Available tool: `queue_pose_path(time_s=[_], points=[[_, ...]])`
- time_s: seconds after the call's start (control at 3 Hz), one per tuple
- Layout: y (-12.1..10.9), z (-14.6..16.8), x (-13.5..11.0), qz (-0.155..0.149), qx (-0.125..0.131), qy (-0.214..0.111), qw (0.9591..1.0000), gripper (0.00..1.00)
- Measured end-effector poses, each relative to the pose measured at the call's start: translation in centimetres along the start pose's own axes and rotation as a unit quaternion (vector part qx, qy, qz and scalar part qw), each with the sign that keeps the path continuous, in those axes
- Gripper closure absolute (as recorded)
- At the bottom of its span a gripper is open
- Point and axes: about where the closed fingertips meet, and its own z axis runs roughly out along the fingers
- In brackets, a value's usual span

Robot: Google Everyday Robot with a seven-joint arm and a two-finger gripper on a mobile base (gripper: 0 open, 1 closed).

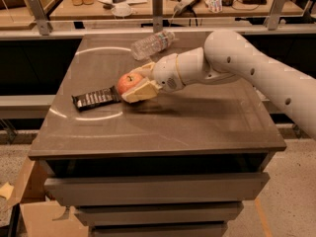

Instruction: Move apple near rxbar chocolate

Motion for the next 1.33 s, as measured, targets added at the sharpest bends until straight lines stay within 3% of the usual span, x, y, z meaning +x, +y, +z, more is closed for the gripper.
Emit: queue_pose_path(time_s=[0.67,1.0,1.33], points=[[-0.02,0.55,0.29,0.003,0.007,0.011,0.9999,0.17],[-0.19,0.35,0.42,0.007,0.011,0.013,0.9998,0.00],[-0.20,0.32,0.43,0.007,0.011,0.013,0.9998,0.00]])
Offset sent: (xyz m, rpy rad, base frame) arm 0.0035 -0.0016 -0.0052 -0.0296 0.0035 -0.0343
